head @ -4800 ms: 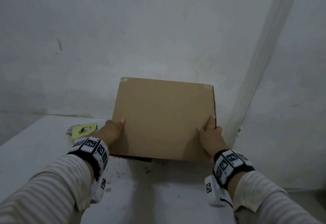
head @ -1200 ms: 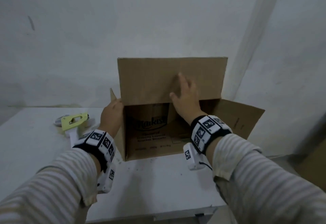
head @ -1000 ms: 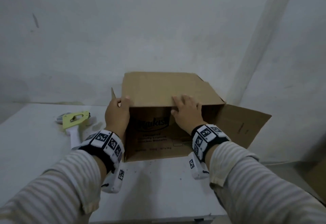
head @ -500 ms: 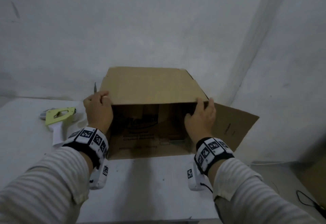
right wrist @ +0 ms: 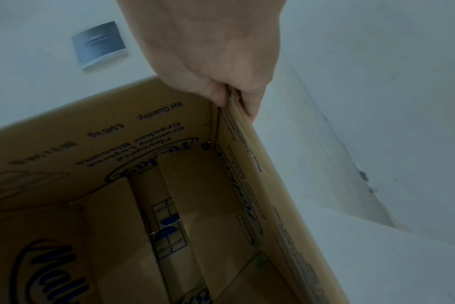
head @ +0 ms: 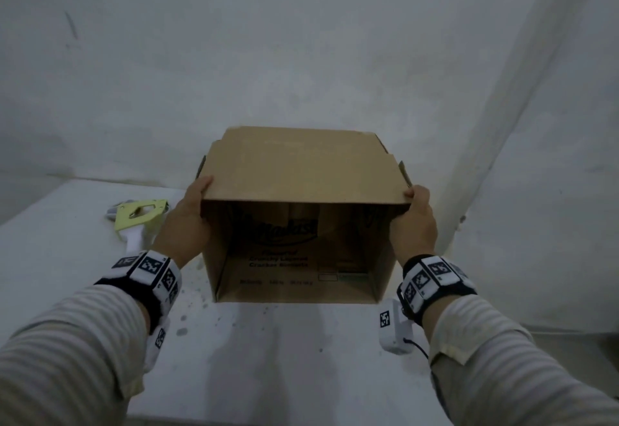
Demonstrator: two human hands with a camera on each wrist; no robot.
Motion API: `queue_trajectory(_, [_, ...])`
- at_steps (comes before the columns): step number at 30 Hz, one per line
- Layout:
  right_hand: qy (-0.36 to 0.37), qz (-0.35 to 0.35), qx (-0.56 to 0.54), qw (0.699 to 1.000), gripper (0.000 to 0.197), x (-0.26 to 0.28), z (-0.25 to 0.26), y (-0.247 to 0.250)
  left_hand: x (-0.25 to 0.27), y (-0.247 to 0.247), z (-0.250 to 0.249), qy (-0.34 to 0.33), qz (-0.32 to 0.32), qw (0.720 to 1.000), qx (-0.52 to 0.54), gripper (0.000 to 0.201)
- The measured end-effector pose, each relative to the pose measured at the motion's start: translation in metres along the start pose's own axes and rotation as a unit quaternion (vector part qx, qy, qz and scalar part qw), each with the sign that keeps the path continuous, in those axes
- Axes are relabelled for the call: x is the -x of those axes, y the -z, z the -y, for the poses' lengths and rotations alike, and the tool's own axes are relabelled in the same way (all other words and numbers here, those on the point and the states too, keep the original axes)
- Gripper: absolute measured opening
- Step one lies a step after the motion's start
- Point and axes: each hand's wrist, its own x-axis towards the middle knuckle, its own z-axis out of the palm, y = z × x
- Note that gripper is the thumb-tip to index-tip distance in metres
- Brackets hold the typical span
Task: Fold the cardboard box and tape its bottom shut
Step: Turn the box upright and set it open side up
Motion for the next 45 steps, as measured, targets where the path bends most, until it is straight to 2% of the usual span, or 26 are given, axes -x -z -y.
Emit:
queue_trajectory(3, [-0.005,0.010,0.018,1.000,0.046,-0.006,-0.001,0.003,-0.003,0.002,0.002,-0.017,0.010,0.999,-0.045,0.066])
queue_trajectory(6, [0.001,0.024,0.012,1.000,0.047,-0.008,0.002,0.012,-0.012,0.010,-0.005,0.000,0.007,0.997,-0.073,0.067])
queue_trajectory(12, [0.030,-0.017,-0.026,0.999,0.042,-0.021,0.027,0.037,-0.051,0.039,-0.030,-0.004,0.005,0.994,-0.111,0.056])
queue_trajectory(16, [0.020,0.000,-0.055,0.998,0.055,-0.037,0.040,0.051,-0.076,0.058,-0.056,0.009,0.015,0.991,-0.135,0.049])
queue_trajectory(19, [0.049,0.072,0.031,0.996,0.051,-0.040,0.040,0.054,-0.084,0.059,-0.061,0.018,0.024,0.991,-0.133,0.060])
queue_trajectory(21, [0.049,0.131,0.106,0.984,0.065,-0.034,0.036,0.051,-0.082,0.052,-0.056,0.009,0.020,0.992,-0.126,0.077])
queue_trajectory(23, [0.004,0.176,0.159,0.971,0.080,-0.023,0.029,0.043,-0.072,0.041,-0.047,-0.012,0.018,0.996,-0.088,0.084])
queue_trajectory(26, [-0.044,0.171,0.183,0.967,0.083,-0.001,0.015,0.031,-0.049,0.027,-0.033,-0.042,0.010,0.997,-0.065,0.084])
queue_trajectory(29, [-0.043,0.155,0.155,0.975,0.083,0.010,0.002,0.023,-0.029,0.020,-0.021,-0.016,0.012,0.992,-0.122,0.092])
queue_trajectory(34, [-0.039,0.166,0.175,0.970,0.085,0.009,0.010,0.030,-0.022,0.024,-0.023,0.002,0.023,0.994,-0.105,0.092])
queue_trajectory(40, [0.022,0.127,0.189,0.973,0.072,0.002,0.022,0.045,-0.038,0.043,-0.024,0.001,0.001,0.997,-0.078,0.084])
queue_trajectory(43, [0.023,0.192,0.230,0.954,0.048,0.003,0.023,0.045,-0.041,0.045,-0.016,0.022,0.041,0.999,-0.028,0.081])
queue_trajectory(45, [0.008,0.231,0.252,0.940,0.043,0.008,0.020,0.040,-0.034,0.042,-0.011,0.025,0.088,0.995,-0.025,0.077])
